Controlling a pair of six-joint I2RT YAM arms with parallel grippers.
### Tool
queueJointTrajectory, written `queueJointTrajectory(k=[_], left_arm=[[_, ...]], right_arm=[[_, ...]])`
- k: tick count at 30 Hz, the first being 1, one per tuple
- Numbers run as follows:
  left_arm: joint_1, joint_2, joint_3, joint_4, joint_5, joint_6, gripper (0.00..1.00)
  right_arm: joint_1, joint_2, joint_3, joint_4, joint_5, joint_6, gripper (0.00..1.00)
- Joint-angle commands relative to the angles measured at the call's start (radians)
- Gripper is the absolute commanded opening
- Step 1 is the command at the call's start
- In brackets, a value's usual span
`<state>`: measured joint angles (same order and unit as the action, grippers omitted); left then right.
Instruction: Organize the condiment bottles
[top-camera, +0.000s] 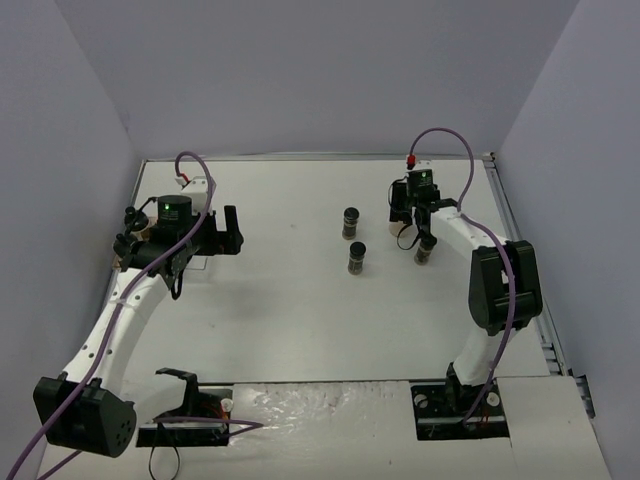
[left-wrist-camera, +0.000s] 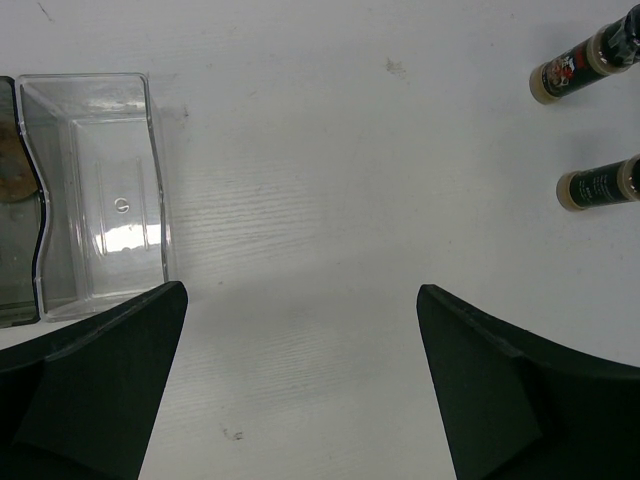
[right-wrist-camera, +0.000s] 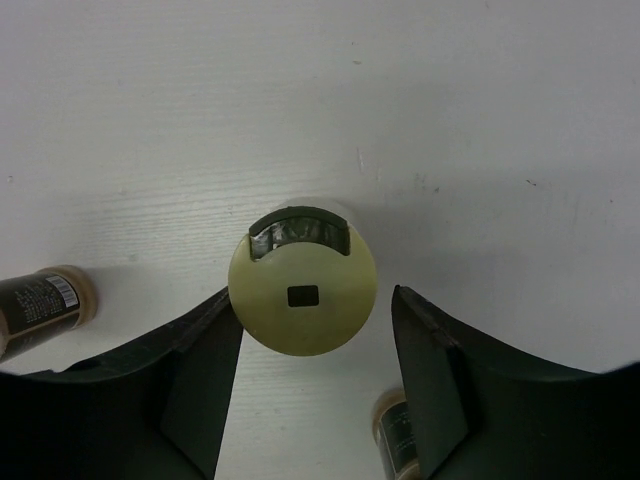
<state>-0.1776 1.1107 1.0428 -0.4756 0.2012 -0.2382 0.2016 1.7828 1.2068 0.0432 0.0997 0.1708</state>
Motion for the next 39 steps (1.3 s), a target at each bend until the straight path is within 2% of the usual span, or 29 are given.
queueJointTrajectory(k=[1, 4, 13, 18, 22, 26, 30, 33, 39], left_arm=[[-0.005, -0.014, 0.037, 0.022, -0.010, 0.018, 0.97], [-0.003, -0.012, 0.036, 0.020, -0.018, 0.022, 0.97], [-0.003, 0.009, 0.037, 0.015, -0.020, 0.023, 0.97], [-0.003, 0.006, 0.037, 0.014, -0.033, 0.025, 0.97], [-0.002, 0.003, 0.036, 0.014, -0.039, 0.026, 0.97], [0.001, 0.003, 0.037, 0.013, -0.046, 0.024, 0.97], [0.011, 0.005, 0.038, 0.004, -0.070, 0.017, 0.97], [0.027, 0.014, 0.042, -0.006, -0.080, 0.008, 0.97], [0.052, -0.001, 0.036, 0.001, -0.100, 0.002, 0.97]], right_arm=[[-0.005, -0.008, 0.039, 0.089, -0.021, -0.049, 0.50], [-0.008, -0.022, 0.023, 0.118, -0.019, -0.076, 0.33], [-0.008, -0.092, -0.006, 0.130, -0.088, -0.132, 0.01], [0.057, -0.227, -0.010, 0.121, -0.083, -0.195, 0.00], [0.146, -0.329, 0.073, 0.068, -0.025, -0.238, 0.00], [0.227, -0.369, 0.178, 0.012, -0.108, -0.246, 0.00], [0.323, -0.338, 0.238, -0.009, -0.221, -0.243, 0.00], [0.417, -0.248, 0.272, -0.014, -0.250, -0.250, 0.00], [0.522, -0.111, 0.319, -0.005, -0.290, -0.260, 0.00]])
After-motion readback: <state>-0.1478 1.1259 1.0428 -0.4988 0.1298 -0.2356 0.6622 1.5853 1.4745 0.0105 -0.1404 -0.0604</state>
